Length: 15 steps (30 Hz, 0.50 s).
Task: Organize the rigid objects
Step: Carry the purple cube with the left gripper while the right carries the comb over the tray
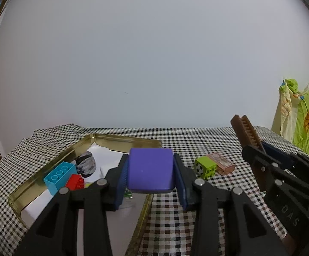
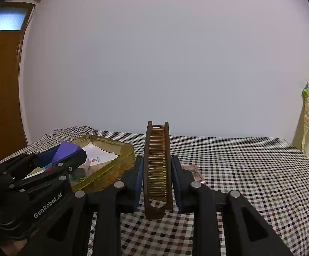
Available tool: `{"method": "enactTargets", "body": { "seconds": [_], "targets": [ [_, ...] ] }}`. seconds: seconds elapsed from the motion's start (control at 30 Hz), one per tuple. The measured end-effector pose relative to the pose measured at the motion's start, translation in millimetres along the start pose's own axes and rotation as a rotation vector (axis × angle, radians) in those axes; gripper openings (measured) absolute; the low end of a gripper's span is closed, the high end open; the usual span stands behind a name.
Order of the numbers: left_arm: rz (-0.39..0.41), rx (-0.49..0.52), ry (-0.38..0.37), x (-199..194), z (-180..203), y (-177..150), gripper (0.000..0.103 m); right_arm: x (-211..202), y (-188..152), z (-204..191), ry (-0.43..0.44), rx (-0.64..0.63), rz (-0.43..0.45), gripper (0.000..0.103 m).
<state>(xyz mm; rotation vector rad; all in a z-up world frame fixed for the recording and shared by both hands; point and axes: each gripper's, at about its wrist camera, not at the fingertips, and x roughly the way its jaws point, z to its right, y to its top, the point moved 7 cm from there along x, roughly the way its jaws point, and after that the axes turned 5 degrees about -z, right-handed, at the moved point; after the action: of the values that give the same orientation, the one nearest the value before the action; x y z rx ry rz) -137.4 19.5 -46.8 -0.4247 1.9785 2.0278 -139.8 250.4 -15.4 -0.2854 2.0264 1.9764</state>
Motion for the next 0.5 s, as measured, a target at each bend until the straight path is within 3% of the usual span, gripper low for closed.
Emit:
{"method": "enactTargets", "body": {
  "seconds": [0.5],
  "targets": [
    [0.019,-0.028,0.022,0,-7,4,0.039,-8,1,-13,0.034,-0.019,0.0,0.028]
  ]
}}
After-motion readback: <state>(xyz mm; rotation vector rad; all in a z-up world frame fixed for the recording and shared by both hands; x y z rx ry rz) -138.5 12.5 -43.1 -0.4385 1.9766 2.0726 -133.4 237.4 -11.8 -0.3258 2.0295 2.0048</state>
